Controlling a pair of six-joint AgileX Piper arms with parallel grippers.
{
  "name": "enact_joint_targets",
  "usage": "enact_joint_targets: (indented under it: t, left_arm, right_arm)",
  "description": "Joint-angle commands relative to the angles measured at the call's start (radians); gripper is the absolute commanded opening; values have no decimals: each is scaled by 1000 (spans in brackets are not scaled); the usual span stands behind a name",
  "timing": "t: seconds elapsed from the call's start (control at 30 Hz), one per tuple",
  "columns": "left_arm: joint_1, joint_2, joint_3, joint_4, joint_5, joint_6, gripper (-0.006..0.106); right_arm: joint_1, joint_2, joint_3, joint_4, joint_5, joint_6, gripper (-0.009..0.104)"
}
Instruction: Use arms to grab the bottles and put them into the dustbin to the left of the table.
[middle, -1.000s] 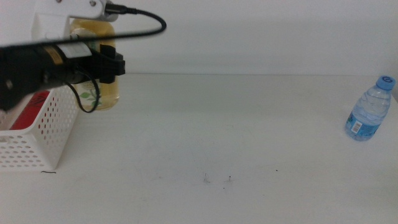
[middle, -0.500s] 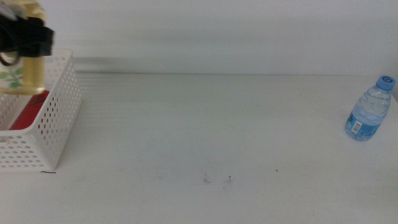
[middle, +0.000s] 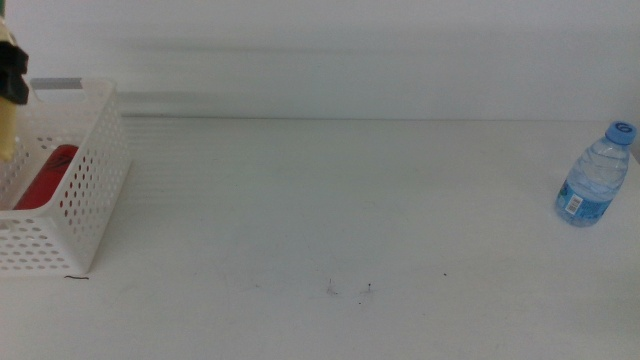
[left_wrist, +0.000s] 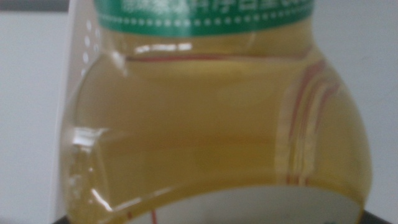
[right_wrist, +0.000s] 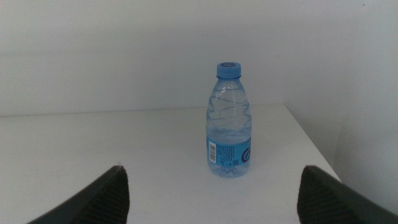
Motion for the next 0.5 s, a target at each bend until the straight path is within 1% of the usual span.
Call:
enact_joint_targets:
  t: [0.0, 0.27, 0.37, 0.47]
  left_arm:
    - [22, 21, -28, -10, -21, 6, 14]
    - [61, 109, -28, 17, -56, 30, 14]
    - [64, 140, -28, 51, -76, 30, 14]
    - [64, 172, -28, 66, -96, 30, 14]
  right_arm:
    - [1, -4, 3, -5, -8, -7, 93]
    - [1, -4, 3, -5, -8, -7, 93]
    - [1, -4, 3, -5, -8, -7, 93]
    - [1, -4, 3, -5, -8, -7, 93]
